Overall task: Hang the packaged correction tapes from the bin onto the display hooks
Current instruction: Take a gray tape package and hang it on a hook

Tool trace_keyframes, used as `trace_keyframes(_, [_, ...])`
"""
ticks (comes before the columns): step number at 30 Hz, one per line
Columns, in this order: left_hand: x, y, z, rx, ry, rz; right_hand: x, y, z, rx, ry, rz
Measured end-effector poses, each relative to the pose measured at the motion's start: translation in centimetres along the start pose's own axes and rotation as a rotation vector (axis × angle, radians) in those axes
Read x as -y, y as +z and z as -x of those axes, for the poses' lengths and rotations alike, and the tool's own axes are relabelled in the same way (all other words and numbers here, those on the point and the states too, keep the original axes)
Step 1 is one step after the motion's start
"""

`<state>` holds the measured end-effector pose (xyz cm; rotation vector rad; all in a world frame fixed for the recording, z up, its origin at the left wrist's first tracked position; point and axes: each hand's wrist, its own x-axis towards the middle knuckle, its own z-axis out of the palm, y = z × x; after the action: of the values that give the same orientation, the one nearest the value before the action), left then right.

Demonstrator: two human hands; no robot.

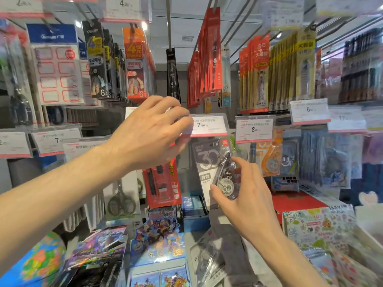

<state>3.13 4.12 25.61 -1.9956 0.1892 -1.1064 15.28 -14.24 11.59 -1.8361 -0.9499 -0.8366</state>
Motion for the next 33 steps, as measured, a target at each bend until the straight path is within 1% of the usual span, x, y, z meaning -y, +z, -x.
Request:
trace_keyframes(5, [0.8, -0.3, -0.4, -0.009, 0.003, 0.118, 0.4, 0.1, -0.6, -0.011, -0.024, 0.011])
trace_keyframes(10, [1.2, -0.2, -0.5, -0.018, -0.022, 0.172, 1.0, 0.6, -1.3, -0.011, -0.031, 0.017])
trace_keyframes(17, [1.1, -0.2, -0.6, -0.001, -0.039, 0.191, 1.9, 1.8, -2.6, -0.031, -0.019, 0.082])
trace_keyframes(33, [1.1, -0.5, -0.4, 0.013, -0.05, 0.202, 2.4, 3.3, -3.7, -0.027, 0.023, 0.109])
